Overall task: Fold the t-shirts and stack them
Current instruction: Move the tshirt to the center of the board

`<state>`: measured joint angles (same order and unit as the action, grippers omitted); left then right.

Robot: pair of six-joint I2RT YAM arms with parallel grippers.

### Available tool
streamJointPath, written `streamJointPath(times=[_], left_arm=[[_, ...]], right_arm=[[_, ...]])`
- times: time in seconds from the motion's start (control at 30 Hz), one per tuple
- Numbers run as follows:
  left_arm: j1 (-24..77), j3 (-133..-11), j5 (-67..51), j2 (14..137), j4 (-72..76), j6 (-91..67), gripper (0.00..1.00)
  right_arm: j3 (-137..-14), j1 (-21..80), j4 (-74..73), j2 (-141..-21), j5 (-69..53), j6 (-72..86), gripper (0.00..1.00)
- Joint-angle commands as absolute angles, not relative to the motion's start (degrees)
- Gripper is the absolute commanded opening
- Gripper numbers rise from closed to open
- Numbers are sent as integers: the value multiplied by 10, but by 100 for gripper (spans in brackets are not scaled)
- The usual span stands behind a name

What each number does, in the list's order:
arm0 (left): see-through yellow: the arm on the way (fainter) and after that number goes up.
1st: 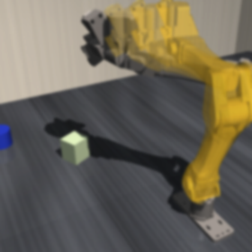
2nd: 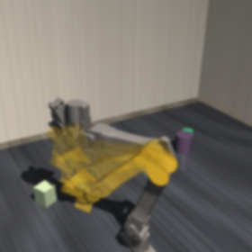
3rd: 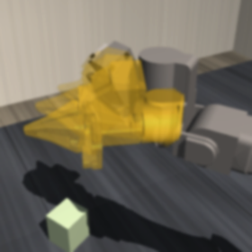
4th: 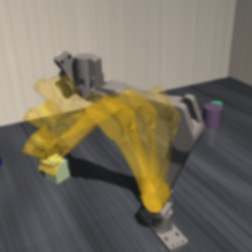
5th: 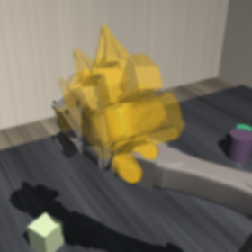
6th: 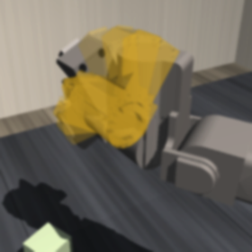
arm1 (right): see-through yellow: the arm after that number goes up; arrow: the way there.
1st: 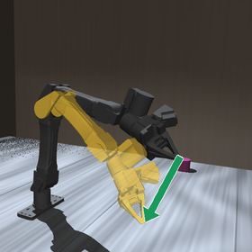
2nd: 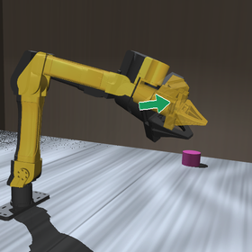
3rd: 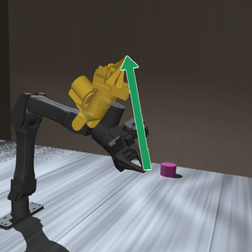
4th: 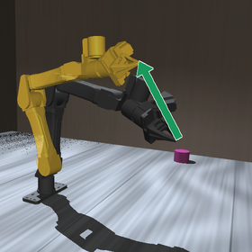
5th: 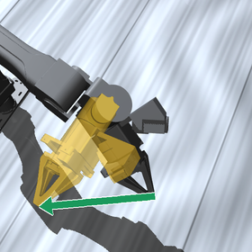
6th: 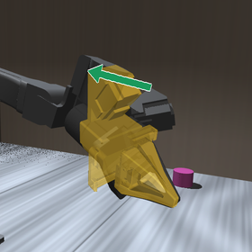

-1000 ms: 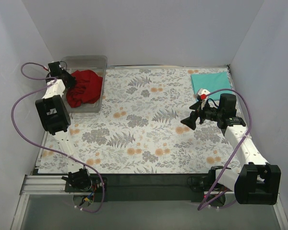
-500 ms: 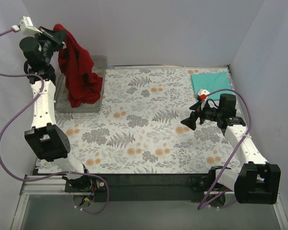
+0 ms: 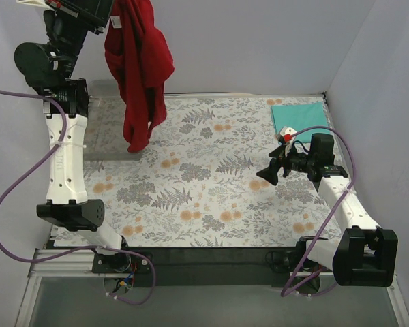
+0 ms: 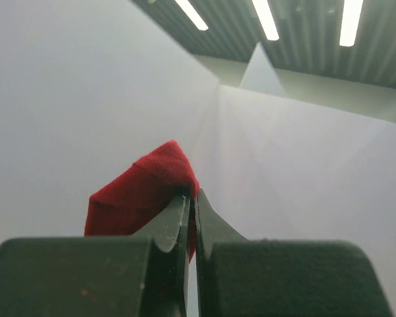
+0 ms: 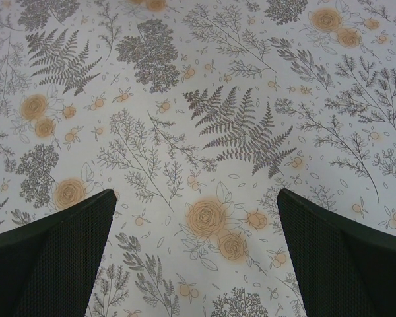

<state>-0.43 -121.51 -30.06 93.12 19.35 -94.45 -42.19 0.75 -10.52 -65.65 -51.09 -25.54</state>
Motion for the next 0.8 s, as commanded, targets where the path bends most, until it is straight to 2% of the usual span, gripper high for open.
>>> streamJointPath(times=[0.0, 0.27, 0.43, 0.57, 0.77], left_arm=[[38, -1294, -268, 915, 269, -995, 0], [110, -1289, -265, 923, 318, -1061, 0], [166, -1217, -285, 913, 337, -1091, 0], [206, -1119, -301, 892, 320, -1072, 0], [219, -847, -244, 797, 294, -983, 0]], right_arm=[[-432, 6, -105, -660, -514, -263, 98], [-435, 5, -112, -670, -506, -270, 98], [-439, 6, -119, -671, -495, -279, 98], [-439, 6, -124, -668, -481, -288, 98], [-442, 5, -131, -666, -466, -301, 98]])
